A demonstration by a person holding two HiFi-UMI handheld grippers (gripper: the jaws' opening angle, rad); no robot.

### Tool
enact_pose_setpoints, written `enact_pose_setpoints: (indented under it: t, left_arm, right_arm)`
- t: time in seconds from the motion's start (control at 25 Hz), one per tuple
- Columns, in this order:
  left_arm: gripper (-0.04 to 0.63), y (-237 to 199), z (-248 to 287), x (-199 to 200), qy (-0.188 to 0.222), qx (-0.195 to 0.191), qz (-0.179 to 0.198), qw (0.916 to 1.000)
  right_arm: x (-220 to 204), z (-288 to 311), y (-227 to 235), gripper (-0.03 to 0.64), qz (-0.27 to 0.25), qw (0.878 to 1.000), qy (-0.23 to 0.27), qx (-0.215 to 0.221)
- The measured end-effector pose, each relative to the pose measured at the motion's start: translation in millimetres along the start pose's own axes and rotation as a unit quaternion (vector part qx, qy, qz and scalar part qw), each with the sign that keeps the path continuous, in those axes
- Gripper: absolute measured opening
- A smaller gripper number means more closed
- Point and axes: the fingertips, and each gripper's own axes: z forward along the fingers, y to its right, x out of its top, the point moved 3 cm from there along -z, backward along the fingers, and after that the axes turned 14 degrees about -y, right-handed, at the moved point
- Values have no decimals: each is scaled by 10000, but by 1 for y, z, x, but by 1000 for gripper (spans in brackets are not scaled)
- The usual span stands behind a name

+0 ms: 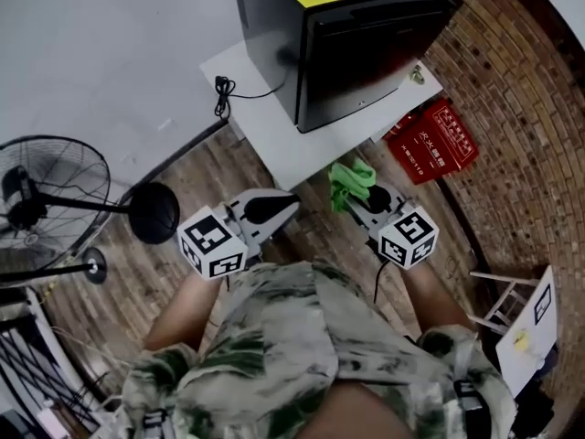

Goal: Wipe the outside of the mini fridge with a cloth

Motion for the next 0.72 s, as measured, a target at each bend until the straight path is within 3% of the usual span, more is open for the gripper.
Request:
enact_pose_setpoints:
  t: [0.4, 0.72]
  left_arm:
    - [28, 59, 45, -23, 16, 541, -288, 9981]
    - [28, 87, 66, -35, -106, 626, -374, 9973]
  right_arm:
    - [-37, -61, 10, 153, -250, 9987, 46, 439]
    - [-56, -93, 12, 153, -224, 9980, 175, 556]
